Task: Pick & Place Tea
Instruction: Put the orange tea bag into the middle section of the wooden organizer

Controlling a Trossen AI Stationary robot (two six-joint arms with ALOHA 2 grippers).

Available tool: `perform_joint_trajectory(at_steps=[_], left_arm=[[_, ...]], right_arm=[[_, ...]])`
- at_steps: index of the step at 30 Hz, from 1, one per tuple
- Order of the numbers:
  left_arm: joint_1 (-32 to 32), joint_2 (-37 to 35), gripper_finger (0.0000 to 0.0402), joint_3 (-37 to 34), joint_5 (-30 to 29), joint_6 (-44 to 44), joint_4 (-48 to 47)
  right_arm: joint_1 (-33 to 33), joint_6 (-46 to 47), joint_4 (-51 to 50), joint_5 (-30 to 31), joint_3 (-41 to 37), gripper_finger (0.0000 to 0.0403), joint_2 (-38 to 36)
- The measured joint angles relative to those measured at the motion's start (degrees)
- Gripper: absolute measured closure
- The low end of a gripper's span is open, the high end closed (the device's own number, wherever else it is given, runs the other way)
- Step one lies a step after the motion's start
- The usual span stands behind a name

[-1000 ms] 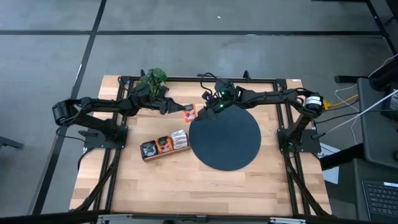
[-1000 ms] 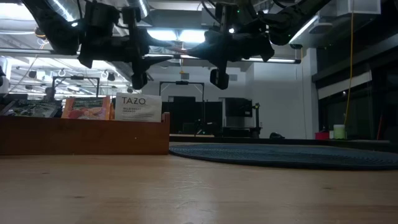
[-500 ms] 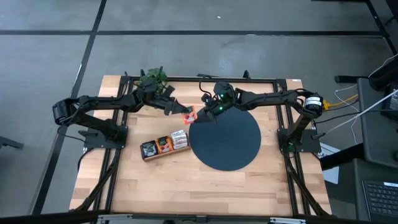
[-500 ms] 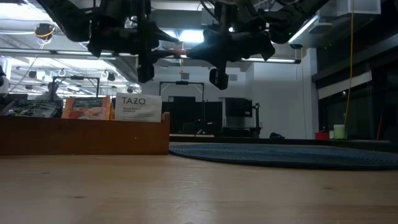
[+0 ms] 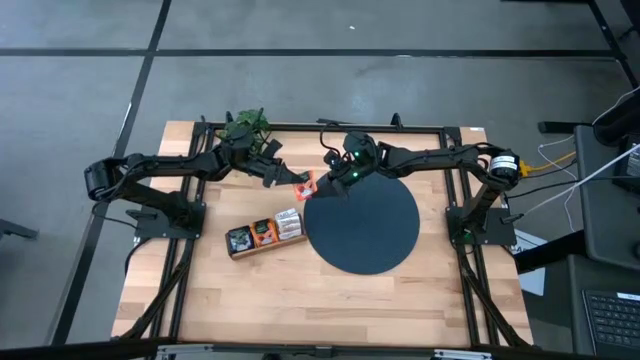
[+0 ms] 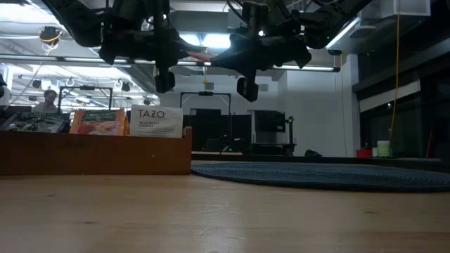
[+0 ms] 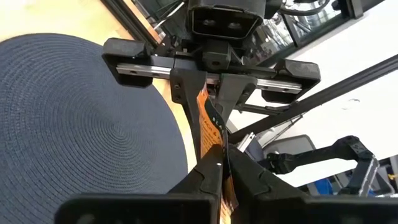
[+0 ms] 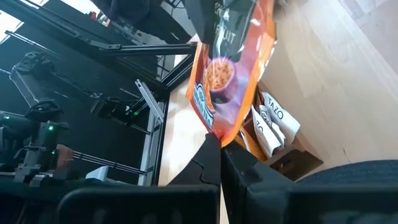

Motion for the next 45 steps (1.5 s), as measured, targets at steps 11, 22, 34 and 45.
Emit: perform_joint_trajectory(at_steps=[11,22,34,45], left_arm=[[-0.98,0.00,0.0398,0.00,-1.05,1.27,-2.21],[-7.73,-9.82,0.0398,0.00,-7.72,5.62,-18.28],[-25.40,-23.40,0.0398,-7.56,-33.55,-0.73,-28.05],[-44.94,-30.91,0.0398,-14.86,-56.06,-7.49,-36.59]], right_arm=[[-0.01,1.56,-0.57,-0.16,-0.01,0.0326,-0.04],[-0.40,-0.17,-6.57,-0.33,-0.07,0.0292,-0.04],[-0.52,-1.75,-9.60,4.31,-0.07,0.0291,-0.04],[-0.52,-0.72,-10.43,5.87,-0.07,0.0291,-0.04]])
